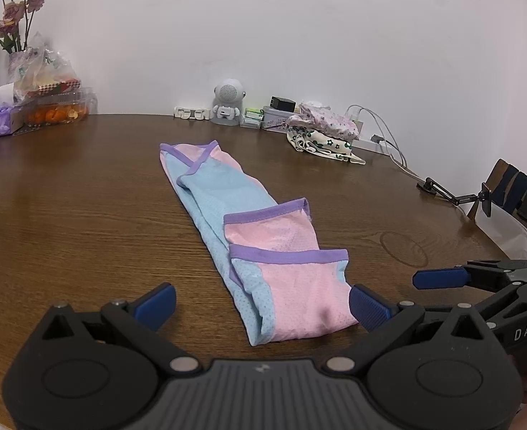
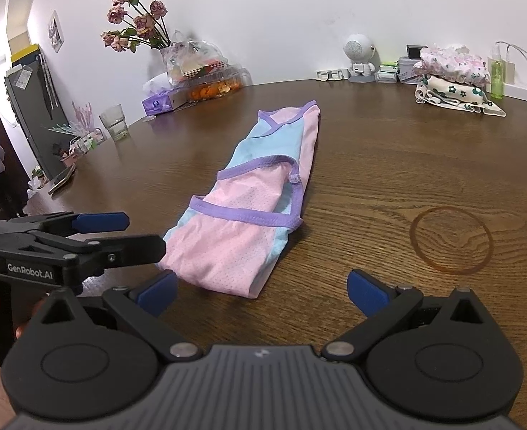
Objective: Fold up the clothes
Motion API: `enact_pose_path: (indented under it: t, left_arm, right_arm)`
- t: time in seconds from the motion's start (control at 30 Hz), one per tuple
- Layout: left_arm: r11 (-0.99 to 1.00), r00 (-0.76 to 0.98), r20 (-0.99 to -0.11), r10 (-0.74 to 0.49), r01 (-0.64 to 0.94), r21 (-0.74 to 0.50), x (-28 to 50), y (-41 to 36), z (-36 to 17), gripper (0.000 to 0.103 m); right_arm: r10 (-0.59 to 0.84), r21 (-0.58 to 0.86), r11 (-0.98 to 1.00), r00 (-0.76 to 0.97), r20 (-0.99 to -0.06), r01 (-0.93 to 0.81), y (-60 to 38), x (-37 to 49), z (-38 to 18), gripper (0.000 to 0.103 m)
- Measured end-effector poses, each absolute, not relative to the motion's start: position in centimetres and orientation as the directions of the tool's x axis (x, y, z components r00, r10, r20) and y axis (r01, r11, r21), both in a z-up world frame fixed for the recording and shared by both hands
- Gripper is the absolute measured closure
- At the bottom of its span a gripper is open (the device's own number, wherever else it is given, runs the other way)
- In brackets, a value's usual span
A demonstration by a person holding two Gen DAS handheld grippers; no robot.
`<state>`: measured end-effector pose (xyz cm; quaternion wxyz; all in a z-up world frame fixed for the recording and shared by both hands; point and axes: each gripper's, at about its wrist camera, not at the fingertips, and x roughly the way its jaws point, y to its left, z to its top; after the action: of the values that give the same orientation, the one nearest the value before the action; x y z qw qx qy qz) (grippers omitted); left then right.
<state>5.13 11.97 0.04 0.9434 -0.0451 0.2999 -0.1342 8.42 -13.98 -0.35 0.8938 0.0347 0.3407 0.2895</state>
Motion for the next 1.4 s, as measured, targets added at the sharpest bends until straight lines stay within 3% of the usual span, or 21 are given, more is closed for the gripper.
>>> enact_pose_path:
  t: [1.4]
  left_arm:
    - [0.963, 0.777, -0.569, -0.268, 0.218, -0.157, 5.03, 11.37, -0.65, 0.0]
  right_arm:
    - [0.563, 0.307, 0.821, 0.593, -0.575, -0.481, -14.92, 7.96, -0.88, 0.0]
